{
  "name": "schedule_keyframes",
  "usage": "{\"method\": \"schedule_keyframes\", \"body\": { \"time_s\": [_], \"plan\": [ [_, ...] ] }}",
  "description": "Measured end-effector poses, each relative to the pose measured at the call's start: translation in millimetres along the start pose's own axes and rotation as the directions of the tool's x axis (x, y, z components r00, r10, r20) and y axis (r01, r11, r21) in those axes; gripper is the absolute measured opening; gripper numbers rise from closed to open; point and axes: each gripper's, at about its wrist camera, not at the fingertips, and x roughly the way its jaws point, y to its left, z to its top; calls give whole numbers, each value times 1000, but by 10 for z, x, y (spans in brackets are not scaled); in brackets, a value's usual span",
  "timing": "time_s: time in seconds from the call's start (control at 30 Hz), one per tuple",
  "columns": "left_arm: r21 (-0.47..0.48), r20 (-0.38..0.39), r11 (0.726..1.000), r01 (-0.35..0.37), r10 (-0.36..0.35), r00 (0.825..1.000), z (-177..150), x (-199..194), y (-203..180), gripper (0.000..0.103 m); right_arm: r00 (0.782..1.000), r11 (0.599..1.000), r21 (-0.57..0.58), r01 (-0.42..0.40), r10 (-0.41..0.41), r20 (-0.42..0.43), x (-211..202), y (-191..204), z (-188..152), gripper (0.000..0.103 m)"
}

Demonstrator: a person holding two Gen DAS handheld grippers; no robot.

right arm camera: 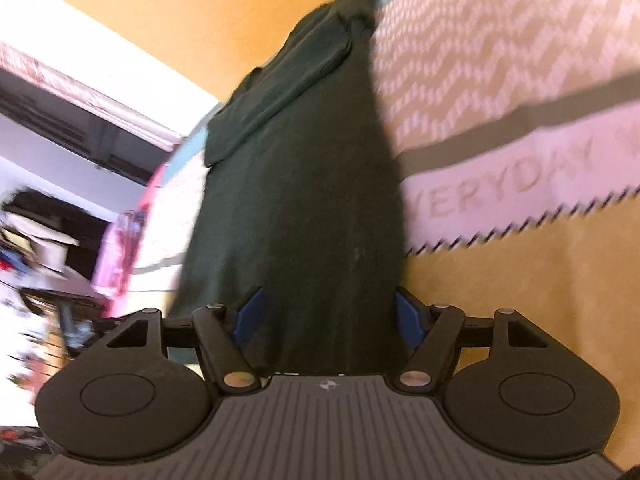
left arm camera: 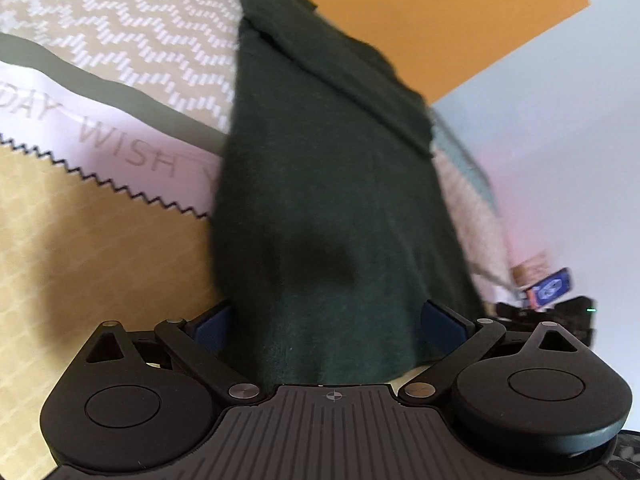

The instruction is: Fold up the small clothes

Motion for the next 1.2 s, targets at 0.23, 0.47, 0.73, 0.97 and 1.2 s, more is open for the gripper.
{"method": "schedule_keyframes", "body": {
  "time_s": [0.23,0.47,0.73,0.97,1.2],
  "plan": [
    [-46,37,992,114,-112,993,-145,-157,220,103,998,994,86,-70,69,8,-61,-199,-1,69],
    [-49,62,967,249,-246,967,-73,-8,228,103,988,985,88,-151,154,-26,190,-145,9,58],
    [-87,28,984,154,-152,988,-79,122,274,85,995,997,14,-74,75,-61,277,-71,34,18],
    [-45,87,983,177,-172,981,22,135,144,81,992,989,-81,-123,123,-3,284,154,186,16],
    [41,188,983,178,-183,965,484,83,-112,78,967,969,-116,-219,231,103,262,361,704,16]
  ]
}}
